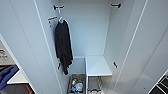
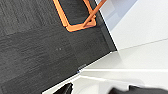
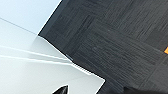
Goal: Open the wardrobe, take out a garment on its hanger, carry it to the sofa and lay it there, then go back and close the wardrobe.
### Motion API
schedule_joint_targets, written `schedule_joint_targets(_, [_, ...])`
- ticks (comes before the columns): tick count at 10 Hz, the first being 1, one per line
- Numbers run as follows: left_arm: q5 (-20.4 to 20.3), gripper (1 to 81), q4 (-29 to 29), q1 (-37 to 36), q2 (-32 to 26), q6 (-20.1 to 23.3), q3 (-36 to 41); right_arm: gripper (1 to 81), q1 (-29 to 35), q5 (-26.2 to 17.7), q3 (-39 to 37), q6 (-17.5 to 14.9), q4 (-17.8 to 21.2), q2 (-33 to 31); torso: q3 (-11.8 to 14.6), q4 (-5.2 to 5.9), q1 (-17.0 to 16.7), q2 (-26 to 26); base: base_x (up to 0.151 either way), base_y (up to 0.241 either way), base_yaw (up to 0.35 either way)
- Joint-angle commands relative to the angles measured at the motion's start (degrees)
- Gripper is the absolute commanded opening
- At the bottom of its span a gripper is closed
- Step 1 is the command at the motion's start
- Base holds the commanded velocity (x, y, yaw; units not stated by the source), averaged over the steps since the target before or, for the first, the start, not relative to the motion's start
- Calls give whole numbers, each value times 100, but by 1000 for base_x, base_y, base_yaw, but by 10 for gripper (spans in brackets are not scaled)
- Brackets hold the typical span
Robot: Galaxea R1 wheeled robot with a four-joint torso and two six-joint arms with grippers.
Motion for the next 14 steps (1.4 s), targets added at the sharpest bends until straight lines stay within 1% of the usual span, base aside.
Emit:
schedule_joint_targets(1, [477,811,352,-819,455,-53,-313,811,459,-352,-64,11,274,347,0,0,0,0,0,0,0])
schedule_joint_targets(3, [539,811,545,-828,1061,-53,-524,811,327,-317,209,-24,274,816,0,2,2,0,0,0,0])
schedule_joint_targets(6, [583,811,1090,-828,1967,-53,-656,811,177,-264,420,-86,204,1493,-2,0,2,2,0,0,0])
schedule_joint_targets(7, [679,811,1299,-802,2360,-45,-656,811,160,-255,402,-227,195,1695,-2,0,2,2,0,0,0])
schedule_joint_targets(8, [706,811,1626,-749,2635,-53,-656,811,116,-238,385,-429,195,1871,-5,2,2,2,0,0,0])
schedule_joint_targets(9, [706,811,1916,-626,2872,-36,-656,811,72,-212,290,-645,179,2036,-5,2,5,5,0,0,0])
schedule_joint_targets(10, [697,811,2206,-486,2969,-44,-656,811,-7,-203,165,-815,116,2143,-5,2,5,5,0,0,0])
schedule_joint_targets(11, [635,811,2548,-250,2934,-36,-656,811,-147,-211,25,-1026,-23,2187,-5,2,5,7,0,0,0])
schedule_joint_targets(12, [556,811,3032,93,2776,0,-621,811,-332,-203,-150,-1183,-285,2187,-5,2,5,9,0,0,0])
schedule_joint_targets(13, [209,811,3747,453,2636,130,-612,811,-534,-194,-352,-1342,-723,2213,-5,2,7,9,0,0,0])
schedule_joint_targets(14, [-396,811,4607,849,2522,289,-630,811,-753,-194,-467,-1491,-1284,2283,-5,2,7,9,0,0,0])
